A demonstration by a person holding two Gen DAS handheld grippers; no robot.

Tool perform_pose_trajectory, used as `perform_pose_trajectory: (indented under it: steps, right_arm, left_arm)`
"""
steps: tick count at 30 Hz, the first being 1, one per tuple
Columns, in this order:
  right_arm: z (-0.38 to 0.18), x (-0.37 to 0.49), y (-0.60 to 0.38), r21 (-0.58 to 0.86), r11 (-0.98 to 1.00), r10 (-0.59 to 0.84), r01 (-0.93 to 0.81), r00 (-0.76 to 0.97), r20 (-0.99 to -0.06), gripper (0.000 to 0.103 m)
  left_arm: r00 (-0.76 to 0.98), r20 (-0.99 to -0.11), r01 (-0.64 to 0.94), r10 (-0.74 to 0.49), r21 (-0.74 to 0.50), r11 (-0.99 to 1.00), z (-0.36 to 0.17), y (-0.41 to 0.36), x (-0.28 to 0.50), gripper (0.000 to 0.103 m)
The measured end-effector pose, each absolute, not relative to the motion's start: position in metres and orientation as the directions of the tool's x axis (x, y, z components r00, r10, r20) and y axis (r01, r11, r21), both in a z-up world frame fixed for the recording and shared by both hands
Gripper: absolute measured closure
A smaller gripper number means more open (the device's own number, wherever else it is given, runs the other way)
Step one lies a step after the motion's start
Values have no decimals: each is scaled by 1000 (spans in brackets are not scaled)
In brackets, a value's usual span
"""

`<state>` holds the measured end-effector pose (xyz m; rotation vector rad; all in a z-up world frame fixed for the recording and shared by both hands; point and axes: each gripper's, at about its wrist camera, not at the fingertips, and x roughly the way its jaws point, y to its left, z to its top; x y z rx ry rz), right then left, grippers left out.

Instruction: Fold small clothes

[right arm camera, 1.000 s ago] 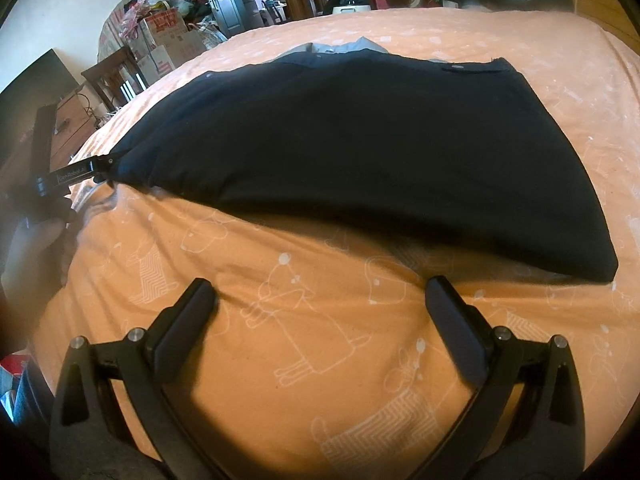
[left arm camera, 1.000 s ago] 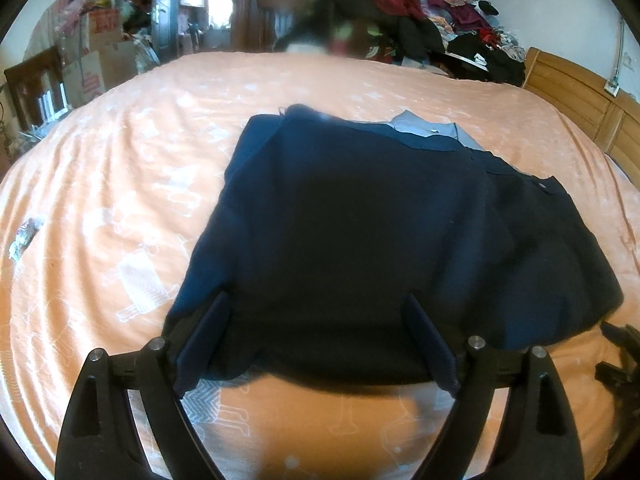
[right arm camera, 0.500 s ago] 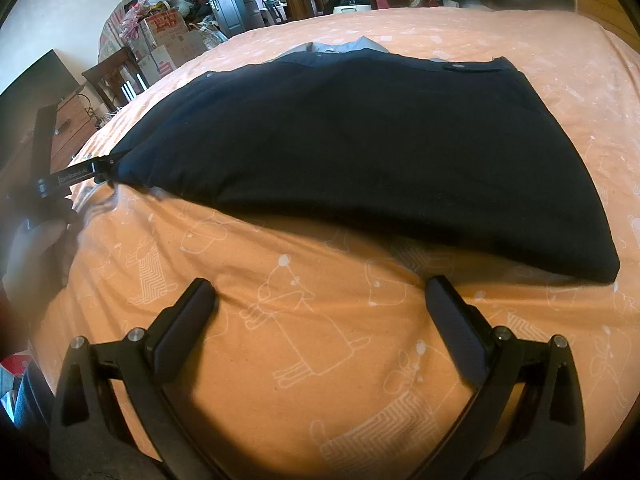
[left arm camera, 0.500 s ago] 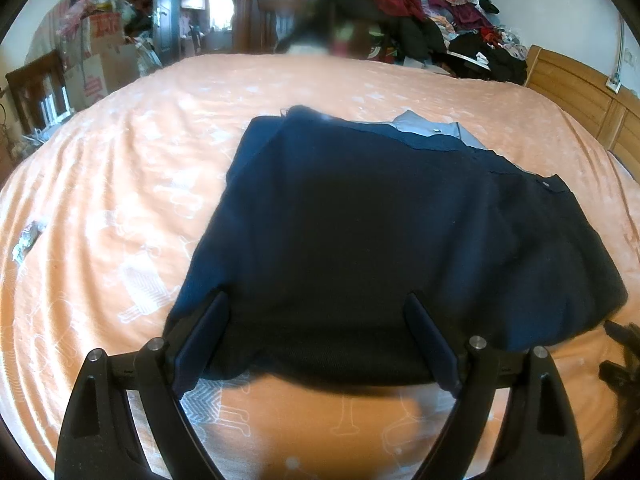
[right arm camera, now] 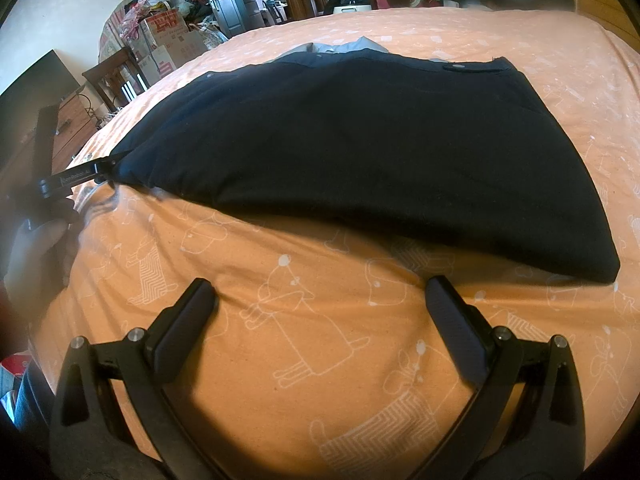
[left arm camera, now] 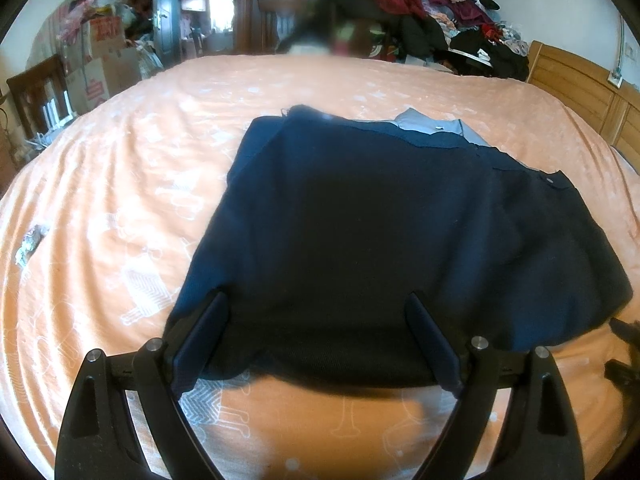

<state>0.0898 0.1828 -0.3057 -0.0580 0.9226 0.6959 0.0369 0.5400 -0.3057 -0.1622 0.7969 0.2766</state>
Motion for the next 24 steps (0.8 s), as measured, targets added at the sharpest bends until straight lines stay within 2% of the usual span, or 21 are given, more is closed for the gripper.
perform_pose_trajectory:
  steps: [24]
  right_arm:
    - [-306,89,183,241,782,527,-575,404,-748,0]
  left_arm:
    - [661,-722,-311,204,-16,950,-306,538,38,8]
